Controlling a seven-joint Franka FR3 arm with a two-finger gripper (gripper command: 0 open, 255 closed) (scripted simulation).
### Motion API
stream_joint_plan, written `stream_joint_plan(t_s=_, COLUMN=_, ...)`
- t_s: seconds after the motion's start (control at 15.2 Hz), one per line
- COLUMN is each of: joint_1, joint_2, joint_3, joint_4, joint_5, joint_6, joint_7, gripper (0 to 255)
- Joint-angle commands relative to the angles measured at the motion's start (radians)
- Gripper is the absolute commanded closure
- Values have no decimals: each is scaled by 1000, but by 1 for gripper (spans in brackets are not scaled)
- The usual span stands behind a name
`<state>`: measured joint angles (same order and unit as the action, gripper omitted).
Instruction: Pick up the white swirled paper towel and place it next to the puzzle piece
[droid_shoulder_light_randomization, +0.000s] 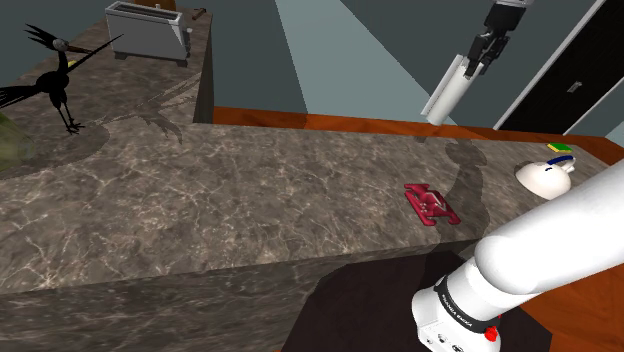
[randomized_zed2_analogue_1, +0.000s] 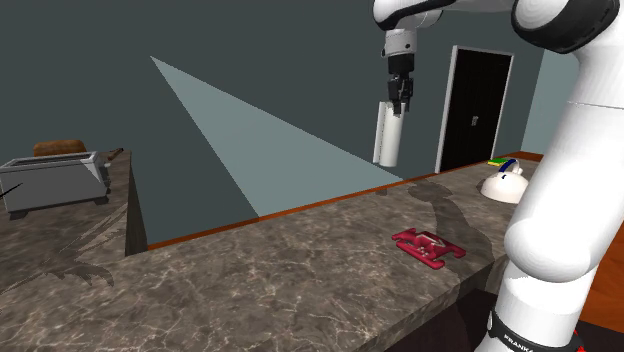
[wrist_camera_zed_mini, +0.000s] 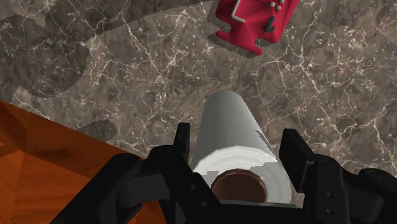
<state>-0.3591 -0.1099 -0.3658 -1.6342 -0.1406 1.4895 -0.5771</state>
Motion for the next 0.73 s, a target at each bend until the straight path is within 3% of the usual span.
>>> stream_joint_plan(t_s=0.0, joint_1=-1, joint_2=-8, joint_3=-1, joint_4=-34, joint_5=-3, joint_6=27, joint_7=3, gripper=255)
stream_joint_plan(t_s=0.66, joint_1=-3, joint_2=-35, joint_3=-1, joint_4=-198, joint_5=-13, joint_6=164, joint_7=23, gripper=255)
